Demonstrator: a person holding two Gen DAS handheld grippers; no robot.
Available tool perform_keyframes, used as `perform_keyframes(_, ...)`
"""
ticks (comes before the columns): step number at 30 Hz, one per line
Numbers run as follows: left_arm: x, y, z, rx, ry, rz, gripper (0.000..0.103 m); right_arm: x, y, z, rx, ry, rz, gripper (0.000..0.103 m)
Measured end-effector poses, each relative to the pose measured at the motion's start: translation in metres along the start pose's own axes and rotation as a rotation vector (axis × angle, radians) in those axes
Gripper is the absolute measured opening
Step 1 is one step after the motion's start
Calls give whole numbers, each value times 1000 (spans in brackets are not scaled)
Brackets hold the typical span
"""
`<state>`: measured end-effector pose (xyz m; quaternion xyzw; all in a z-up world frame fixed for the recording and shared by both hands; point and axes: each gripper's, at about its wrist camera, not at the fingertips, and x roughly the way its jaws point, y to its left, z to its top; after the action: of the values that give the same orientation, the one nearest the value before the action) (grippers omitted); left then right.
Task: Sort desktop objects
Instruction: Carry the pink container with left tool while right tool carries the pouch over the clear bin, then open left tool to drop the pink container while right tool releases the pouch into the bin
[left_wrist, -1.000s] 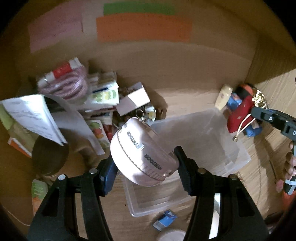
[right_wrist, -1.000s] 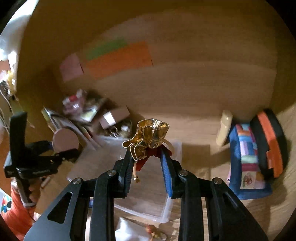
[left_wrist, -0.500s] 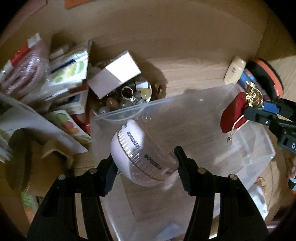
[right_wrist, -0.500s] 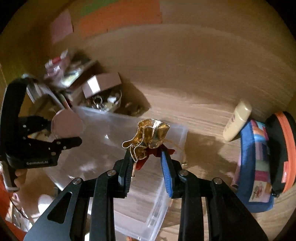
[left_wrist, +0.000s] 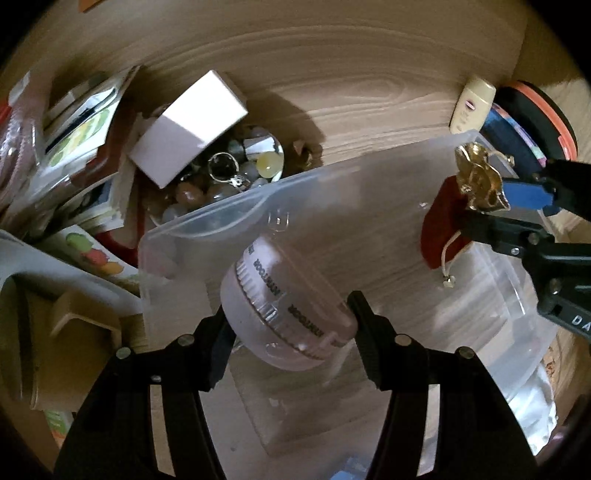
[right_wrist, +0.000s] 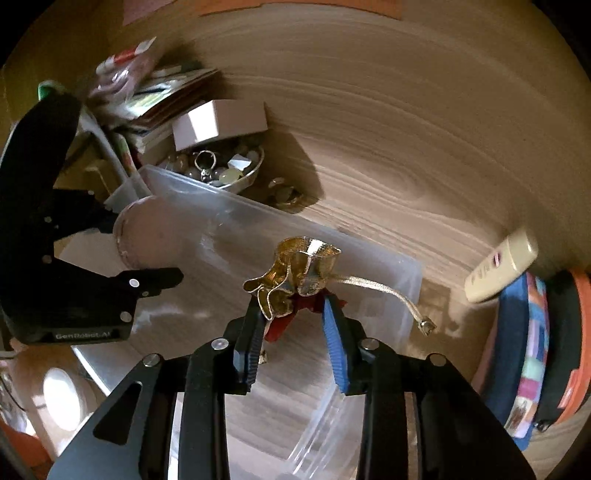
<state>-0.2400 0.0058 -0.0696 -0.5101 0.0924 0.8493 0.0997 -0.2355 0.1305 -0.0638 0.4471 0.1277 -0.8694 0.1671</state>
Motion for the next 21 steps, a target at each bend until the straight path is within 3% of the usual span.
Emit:
perform_keyframes(11, -4, 6, -3, 2, -16, 23, 60, 6, 22, -1, -79, 28, -32, 46)
perform_keyframes(15, -12, 4, -5, 22, -59, 59, 73, 5, 26, -3, -83, 36, -34, 51)
perform_keyframes(21, -25, 2, -7, 35, -96, 74, 74, -5, 25, -3, -57, 31, -26, 54)
